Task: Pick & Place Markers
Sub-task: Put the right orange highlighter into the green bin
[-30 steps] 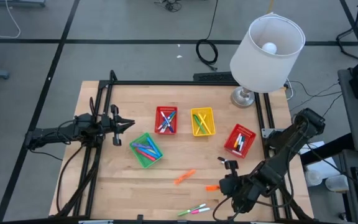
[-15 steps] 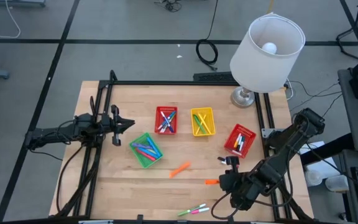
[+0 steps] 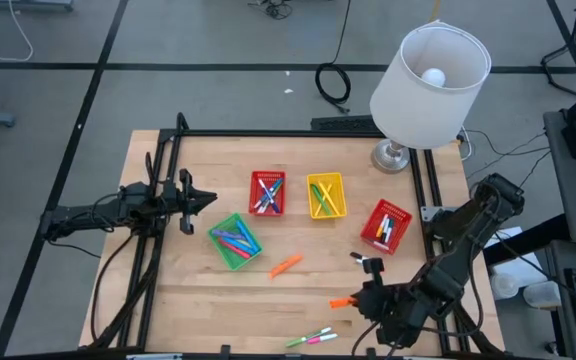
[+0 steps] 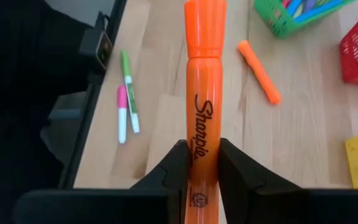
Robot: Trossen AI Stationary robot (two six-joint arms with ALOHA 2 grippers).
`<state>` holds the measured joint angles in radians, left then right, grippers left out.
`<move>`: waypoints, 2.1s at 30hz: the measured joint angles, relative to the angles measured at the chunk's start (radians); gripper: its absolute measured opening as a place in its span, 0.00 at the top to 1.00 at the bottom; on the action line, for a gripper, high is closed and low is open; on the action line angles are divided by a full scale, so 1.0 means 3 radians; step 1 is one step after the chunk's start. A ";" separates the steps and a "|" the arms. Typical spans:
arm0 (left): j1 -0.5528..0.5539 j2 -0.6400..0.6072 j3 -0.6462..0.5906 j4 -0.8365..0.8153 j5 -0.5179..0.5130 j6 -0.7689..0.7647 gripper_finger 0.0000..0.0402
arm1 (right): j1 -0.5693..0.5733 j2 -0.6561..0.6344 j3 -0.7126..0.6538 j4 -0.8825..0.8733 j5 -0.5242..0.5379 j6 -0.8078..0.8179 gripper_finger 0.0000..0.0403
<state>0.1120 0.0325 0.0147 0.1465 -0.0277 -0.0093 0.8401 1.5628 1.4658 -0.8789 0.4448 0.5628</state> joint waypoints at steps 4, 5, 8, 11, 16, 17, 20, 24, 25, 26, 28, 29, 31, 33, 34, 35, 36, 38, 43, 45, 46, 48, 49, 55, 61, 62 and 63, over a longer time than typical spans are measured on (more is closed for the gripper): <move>-0.0001 -0.0001 0.0001 -0.0001 0.0000 0.0000 0.90 | -0.0001 -0.0004 0.0000 0.0006 -0.0001 0.0000 0.88; -0.0001 -0.0001 0.0001 -0.0001 0.0000 -0.0001 0.90 | -0.0001 -0.0003 0.0000 0.0006 -0.0001 0.0000 0.88; 0.0000 -0.0001 0.0001 -0.0001 0.0000 -0.0001 0.90 | -0.0001 -0.0004 0.0000 -0.0006 -0.0005 0.0000 0.88; -0.0001 -0.0001 0.0001 -0.0001 0.0000 0.0000 0.90 | 0.0000 -0.0003 0.0000 -0.0020 -0.0008 0.0070 0.88; -0.0001 0.0000 0.0001 -0.0001 0.0000 0.0000 0.90 | -0.0001 -0.0004 0.0000 -0.0058 -0.0051 0.0173 0.88; 0.0000 0.0000 0.0001 -0.0001 0.0000 0.0000 0.90 | -0.0001 -0.0005 0.0000 -0.0112 -0.0094 0.0174 0.88; -0.0001 -0.0001 0.0001 -0.0001 0.0000 0.0000 0.90 | 0.0016 -0.0045 0.0000 -0.0317 -0.0083 0.0226 0.88; -0.0001 -0.0001 0.0001 -0.0001 0.0000 0.0010 0.90 | 0.0018 -0.0140 0.0000 -0.0415 -0.0035 0.0309 0.88; 0.0000 0.0000 0.0001 -0.0001 -0.0001 0.0026 0.90 | 0.0018 -0.0160 0.0000 -0.0414 0.0001 0.0314 0.88; -0.0001 0.0000 0.0001 -0.0001 -0.0001 0.0035 0.90 | 0.0018 -0.0179 0.0000 -0.0416 0.0004 0.0313 0.88; -0.0001 -0.0001 0.0001 -0.0001 -0.0015 0.0036 0.90 | 0.0022 -0.0230 0.0000 -0.0435 0.0015 0.0283 0.88; -0.0001 -0.0001 0.0001 -0.0001 -0.0025 0.0036 0.90 | 0.0031 -0.0254 0.0000 -0.0459 0.0025 0.0277 0.88; -0.0001 -0.0001 0.0001 -0.0002 -0.0025 0.0034 0.90 | 0.0060 -0.0313 -0.0022 -0.0544 0.0103 0.0286 0.88; 0.0000 -0.0001 0.0001 -0.0001 -0.0025 0.0034 0.90 | 0.0080 -0.0425 -0.0131 -0.0585 0.0211 0.0327 0.88; -0.0001 -0.0001 0.0001 -0.0002 -0.0027 0.0034 0.90 | 0.0095 -0.0513 -0.0226 -0.0584 0.0268 0.0379 0.88; -0.0001 -0.0001 0.0001 -0.0002 -0.0025 0.0034 0.90 | 0.0110 -0.0606 -0.0333 -0.0567 0.0321 0.0450 0.88; -0.0001 -0.0001 0.0001 -0.0002 -0.0027 0.0033 0.90 | 0.0125 -0.0711 -0.0453 -0.0535 0.0362 0.0533 0.88; 0.0000 -0.0001 0.0001 -0.0002 -0.0027 0.0033 0.90 | 0.0134 -0.0932 -0.0742 -0.0420 0.0452 0.0711 0.88; -0.0001 -0.0001 0.0003 -0.0002 -0.0027 0.0031 0.90 | 0.0099 -0.1467 -0.1560 0.0232 0.0523 0.1036 0.88; 0.0000 0.0000 0.0003 -0.0002 -0.0028 0.0029 0.90 | 0.0070 -0.1613 -0.1856 0.0539 0.0522 0.1062 0.88; 0.0000 -0.0001 0.0003 -0.0003 -0.0028 0.0029 0.90 | 0.0061 -0.1678 -0.1993 0.0666 0.0518 0.1062 0.88; 0.0000 0.0000 0.0004 -0.0003 -0.0029 0.0029 0.90 | 0.0049 -0.1792 -0.2236 0.0938 0.0521 0.1060 0.88; -0.0001 -0.0001 0.0004 -0.0003 -0.0029 0.0029 0.90 | 0.0036 -0.1834 -0.2338 0.1061 0.0520 0.1061 0.88; 0.0000 -0.0001 0.0004 -0.0002 -0.0029 0.0027 0.90 | 0.0012 -0.1973 -0.2675 0.1552 0.0521 0.1098 0.88; -0.0001 -0.0001 0.0004 -0.0002 -0.0029 0.0027 0.90 | -0.0063 -0.1975 -0.2705 0.1948 0.0517 0.0966 0.88; -0.0001 0.0000 0.0004 -0.0002 -0.0029 0.0027 0.90 | -0.0085 -0.1974 -0.2705 0.2003 0.0516 0.0941 0.88; -0.0001 -0.0001 0.0004 -0.0002 -0.0029 0.0027 0.90 | -0.0113 -0.1972 -0.2705 0.2062 0.0516 0.0903 0.88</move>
<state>0.1117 0.0322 0.0158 0.1460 -0.0364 -0.0013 0.8062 0.9712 0.6544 -0.2601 0.5995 0.8335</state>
